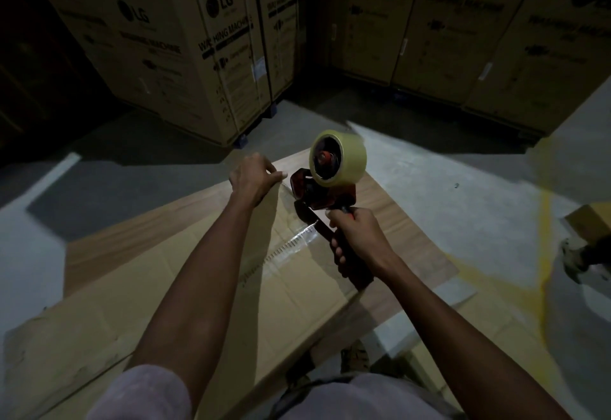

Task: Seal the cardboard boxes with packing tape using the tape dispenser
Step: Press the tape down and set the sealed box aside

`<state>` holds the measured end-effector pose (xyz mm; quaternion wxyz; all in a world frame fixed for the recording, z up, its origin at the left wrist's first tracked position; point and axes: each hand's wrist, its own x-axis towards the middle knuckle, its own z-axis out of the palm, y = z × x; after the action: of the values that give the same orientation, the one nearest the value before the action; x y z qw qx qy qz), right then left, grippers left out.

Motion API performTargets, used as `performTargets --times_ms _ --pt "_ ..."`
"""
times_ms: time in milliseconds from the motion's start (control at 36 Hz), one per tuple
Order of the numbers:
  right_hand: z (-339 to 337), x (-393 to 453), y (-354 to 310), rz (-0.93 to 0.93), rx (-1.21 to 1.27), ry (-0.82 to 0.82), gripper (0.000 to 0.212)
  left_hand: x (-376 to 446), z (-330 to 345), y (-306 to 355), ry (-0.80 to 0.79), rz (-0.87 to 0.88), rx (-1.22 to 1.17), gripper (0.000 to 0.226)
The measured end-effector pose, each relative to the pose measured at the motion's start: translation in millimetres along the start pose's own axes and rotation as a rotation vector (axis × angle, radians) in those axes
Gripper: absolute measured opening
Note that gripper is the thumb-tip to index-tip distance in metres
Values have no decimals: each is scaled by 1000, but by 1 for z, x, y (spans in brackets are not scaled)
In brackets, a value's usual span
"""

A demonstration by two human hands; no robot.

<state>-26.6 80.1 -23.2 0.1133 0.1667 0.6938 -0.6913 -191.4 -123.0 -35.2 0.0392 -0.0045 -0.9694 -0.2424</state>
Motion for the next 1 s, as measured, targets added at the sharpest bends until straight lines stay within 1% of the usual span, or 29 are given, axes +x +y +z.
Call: performTargets --times_ms 56,111,139,194,250,278,333,417,472,583,667,722,806,917,1000 --pt "0 0 1 1 -5 1 34 -6 2 2 86 -43 2 24" --pt "0 -1 1 -1 -3 0 34 -14 3 0 185 -55 -28 25" --pt "0 -2 1 1 3 2 34 -19 3 0 221 -40 -56 25" --pt "0 -2 0 14 20 1 32 -28 3 0 241 20 -122 25" --pt "0 -2 -2 36 38 -6 31 -35 6 3 223 94 -159 23" --pt "-1 -1 -2 42 36 -12 30 -39 9 5 203 105 -141 21" --pt "-2 -1 -2 41 18 -24 30 -46 16 6 143 72 -85 23" --pt "-5 -1 -1 18 -31 -58 31 -53 21 1 90 11 -78 28" --pt "-6 -1 -2 -10 -94 -50 33 -52 21 0 53 19 -36 31" --pt "-13 -1 -5 -119 -376 41 46 -48 16 0 43 -7 31 37" --pt "-26 -10 3 -117 -387 41 51 -50 18 -2 2 5 36 36" --pt "-34 -17 13 -97 -358 28 48 -50 18 -1 -17 17 45 37" --pt "-39 -26 23 -97 -322 27 40 -51 17 2 3 13 70 40" --pt "-35 -29 26 -148 -362 65 32 -57 17 9 -6 43 142 41" --pt "-34 -31 26 -172 -386 70 31 -64 15 18 25 89 228 39"
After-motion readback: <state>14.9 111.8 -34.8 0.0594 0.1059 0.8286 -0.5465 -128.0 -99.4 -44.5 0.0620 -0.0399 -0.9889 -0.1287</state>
